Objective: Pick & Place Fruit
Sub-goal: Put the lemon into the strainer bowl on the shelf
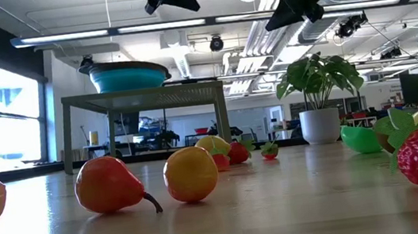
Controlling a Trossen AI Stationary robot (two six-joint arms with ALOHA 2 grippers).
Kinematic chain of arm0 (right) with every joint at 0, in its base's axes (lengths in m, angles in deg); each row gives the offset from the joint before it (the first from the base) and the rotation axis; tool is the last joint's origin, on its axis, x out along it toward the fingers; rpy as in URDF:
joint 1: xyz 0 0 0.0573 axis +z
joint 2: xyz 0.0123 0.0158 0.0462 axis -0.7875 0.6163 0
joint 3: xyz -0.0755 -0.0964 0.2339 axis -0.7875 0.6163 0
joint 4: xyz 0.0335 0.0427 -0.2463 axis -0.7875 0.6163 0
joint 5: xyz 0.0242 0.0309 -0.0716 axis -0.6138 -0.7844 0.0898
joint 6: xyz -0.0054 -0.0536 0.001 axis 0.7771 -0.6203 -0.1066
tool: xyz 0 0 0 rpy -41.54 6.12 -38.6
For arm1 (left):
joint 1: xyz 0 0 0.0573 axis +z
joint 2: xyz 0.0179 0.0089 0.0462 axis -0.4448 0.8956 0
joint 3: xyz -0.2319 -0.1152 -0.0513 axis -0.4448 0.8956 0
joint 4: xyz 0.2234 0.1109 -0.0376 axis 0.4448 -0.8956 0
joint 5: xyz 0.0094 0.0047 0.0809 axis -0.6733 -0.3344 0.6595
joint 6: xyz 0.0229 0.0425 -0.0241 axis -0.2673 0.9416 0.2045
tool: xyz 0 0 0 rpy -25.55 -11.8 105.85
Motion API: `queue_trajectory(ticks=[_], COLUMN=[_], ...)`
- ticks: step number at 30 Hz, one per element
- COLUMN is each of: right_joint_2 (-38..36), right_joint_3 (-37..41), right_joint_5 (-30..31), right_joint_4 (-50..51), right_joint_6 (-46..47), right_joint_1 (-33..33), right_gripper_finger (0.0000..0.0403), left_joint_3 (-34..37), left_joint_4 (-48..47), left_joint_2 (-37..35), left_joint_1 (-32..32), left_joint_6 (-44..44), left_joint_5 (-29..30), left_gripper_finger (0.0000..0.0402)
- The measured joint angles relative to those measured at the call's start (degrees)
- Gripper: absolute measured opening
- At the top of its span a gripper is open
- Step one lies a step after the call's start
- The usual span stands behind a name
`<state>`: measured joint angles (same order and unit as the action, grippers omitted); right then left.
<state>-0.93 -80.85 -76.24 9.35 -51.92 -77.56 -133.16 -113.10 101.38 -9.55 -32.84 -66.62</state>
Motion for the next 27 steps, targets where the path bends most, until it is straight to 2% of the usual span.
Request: queue_trajectory(ticks=[5,11,16,21,27], right_joint_2=[0.0,0.0,0.0,0.0,0.0], right_joint_3=[0.0,0.0,0.0,0.0,0.0], right_joint_5=[-4.0,-8.0,-8.1,-8.1,-7.7], right_joint_4=[0.0,0.0,0.1,0.3,0.3], right_joint_6=[0.1,1.7,3.2,3.2,3.2], right_joint_1=[0.0,0.0,0.2,0.2,0.2], right_gripper_finger=[0.0002,0.0002,0.0002,0.0002,0.0002], left_joint_3=[0.0,0.0,0.0,0.0,0.0], left_joint_4=[-2.4,-2.4,-2.4,-5.0,-10.1], left_joint_2=[0.0,0.0,0.0,0.0,0.0], left_joint_1=[0.0,-0.4,-5.6,-12.7,-18.0], left_joint_6=[-0.5,-5.2,-2.8,-0.9,-1.0], left_joint_5=[-0.1,-1.0,0.7,8.7,10.0], left_gripper_finger=[0.0,0.0,0.0,0.0,0.0])
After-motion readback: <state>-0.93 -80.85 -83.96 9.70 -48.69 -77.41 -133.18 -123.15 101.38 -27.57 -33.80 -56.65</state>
